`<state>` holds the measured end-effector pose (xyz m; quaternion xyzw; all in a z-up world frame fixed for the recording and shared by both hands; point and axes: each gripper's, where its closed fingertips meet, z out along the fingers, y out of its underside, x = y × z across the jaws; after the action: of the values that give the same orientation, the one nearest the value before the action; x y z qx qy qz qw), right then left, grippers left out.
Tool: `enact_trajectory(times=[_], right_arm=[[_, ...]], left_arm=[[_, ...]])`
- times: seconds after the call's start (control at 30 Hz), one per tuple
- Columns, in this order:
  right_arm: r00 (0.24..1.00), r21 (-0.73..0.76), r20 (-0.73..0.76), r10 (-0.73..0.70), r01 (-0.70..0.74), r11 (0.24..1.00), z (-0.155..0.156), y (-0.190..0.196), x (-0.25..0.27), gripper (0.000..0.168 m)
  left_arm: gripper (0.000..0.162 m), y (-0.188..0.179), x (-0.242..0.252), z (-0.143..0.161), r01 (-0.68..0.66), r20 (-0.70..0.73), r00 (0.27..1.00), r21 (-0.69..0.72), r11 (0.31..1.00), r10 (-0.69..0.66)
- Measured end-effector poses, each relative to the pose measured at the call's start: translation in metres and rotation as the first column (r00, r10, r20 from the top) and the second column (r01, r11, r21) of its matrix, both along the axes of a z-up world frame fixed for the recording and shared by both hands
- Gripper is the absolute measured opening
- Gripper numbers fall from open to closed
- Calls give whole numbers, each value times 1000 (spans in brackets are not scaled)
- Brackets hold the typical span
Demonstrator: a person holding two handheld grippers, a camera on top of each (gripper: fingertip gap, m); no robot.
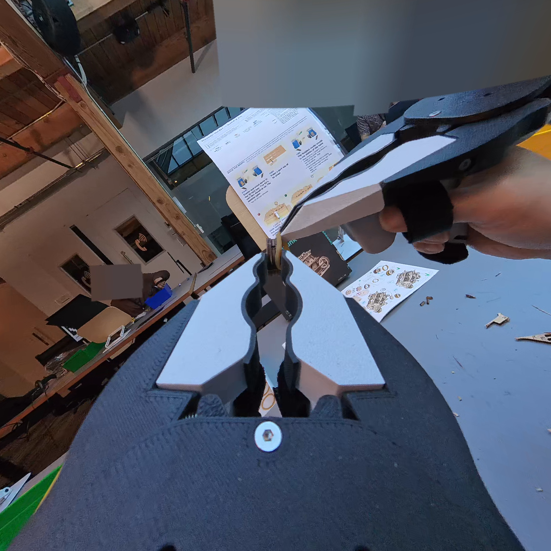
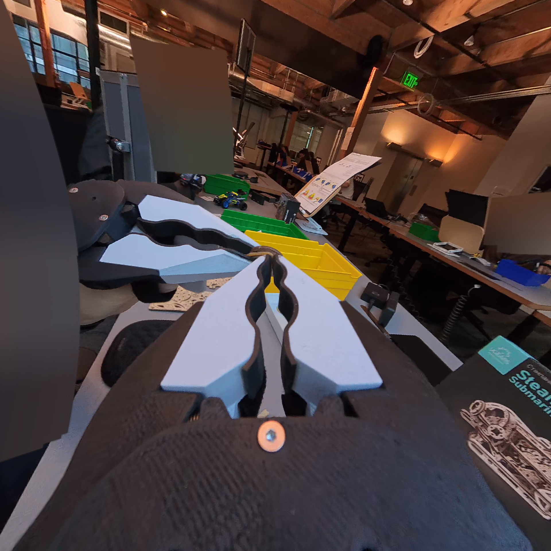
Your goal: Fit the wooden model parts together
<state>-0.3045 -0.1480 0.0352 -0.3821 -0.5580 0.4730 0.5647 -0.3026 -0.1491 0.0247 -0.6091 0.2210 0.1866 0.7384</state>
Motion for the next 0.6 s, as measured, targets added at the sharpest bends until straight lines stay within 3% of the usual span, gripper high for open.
enact_trajectory(times=[0.37, 0.6], right_arm=[[995, 46, 20, -99, 98, 994, -2, 10, -2, 0], [989, 103, 17, -148, 146, 984, 0, 12, -1, 0]], left_arm=[[7, 6, 1, -7, -30, -39, 999, -14, 999, 29], [6, 3, 3, -1, 48, 69, 996, 5, 999, -48]])
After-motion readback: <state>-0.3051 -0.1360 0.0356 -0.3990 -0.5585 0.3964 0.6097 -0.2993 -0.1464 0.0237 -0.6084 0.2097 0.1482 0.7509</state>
